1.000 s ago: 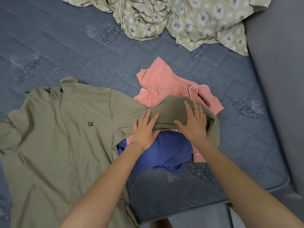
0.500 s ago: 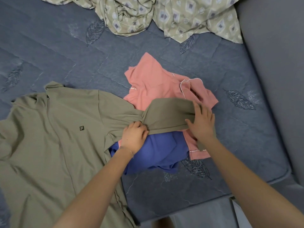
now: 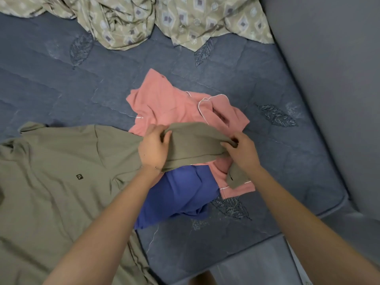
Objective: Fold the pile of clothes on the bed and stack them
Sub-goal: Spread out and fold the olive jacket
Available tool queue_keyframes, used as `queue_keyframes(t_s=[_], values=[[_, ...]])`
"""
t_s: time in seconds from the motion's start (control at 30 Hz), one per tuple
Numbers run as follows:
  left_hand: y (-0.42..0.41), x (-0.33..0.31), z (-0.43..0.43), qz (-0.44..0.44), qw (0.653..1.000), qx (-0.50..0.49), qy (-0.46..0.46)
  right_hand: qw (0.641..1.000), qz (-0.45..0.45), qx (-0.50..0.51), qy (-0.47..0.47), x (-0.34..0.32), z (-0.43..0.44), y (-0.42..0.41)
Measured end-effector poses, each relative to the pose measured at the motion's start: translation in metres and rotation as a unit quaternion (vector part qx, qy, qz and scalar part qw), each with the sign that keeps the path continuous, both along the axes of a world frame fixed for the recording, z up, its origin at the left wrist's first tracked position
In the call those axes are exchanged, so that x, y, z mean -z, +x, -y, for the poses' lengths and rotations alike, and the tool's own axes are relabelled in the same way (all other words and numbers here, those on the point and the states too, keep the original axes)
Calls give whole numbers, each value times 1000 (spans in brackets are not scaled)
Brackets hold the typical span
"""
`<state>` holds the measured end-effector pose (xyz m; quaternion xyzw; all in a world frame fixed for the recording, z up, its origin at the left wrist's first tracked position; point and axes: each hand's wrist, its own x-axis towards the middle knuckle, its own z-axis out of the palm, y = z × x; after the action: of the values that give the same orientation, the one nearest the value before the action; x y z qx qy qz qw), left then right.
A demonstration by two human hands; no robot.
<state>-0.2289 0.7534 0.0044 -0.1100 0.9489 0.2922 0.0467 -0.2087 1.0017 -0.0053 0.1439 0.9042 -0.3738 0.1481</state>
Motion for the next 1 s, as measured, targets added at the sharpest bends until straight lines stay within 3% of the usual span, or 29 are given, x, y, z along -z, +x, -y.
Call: queue_keyframes(t_s=[0.17,0.3,0.4,0.47,0.53,0.63,0.77,0.87,1.0], values=[[-21,-3,0,-39,996,-74,42,994,92,51,10,11,-19,12],[-13,5,-7,-17,997,25,75,987,122,102,-19,10,-23,20],[9,5,-30,-76,988,128,42,977,135,142,-79,5,-17,22],[25,7,-47,-79,979,173,79,971,130,163,-115,-1,-10,20],[41,8,-62,6,963,197,181,961,124,180,-170,-6,-2,16],[66,6,-74,144,918,138,343,935,149,197,-255,-15,17,10],[92,-2,-55,192,870,38,452,910,169,190,-327,-26,55,6],[99,-2,-24,180,895,46,404,913,160,195,-321,-37,88,8],[108,-4,14,111,961,71,245,881,173,251,-362,-56,142,19]])
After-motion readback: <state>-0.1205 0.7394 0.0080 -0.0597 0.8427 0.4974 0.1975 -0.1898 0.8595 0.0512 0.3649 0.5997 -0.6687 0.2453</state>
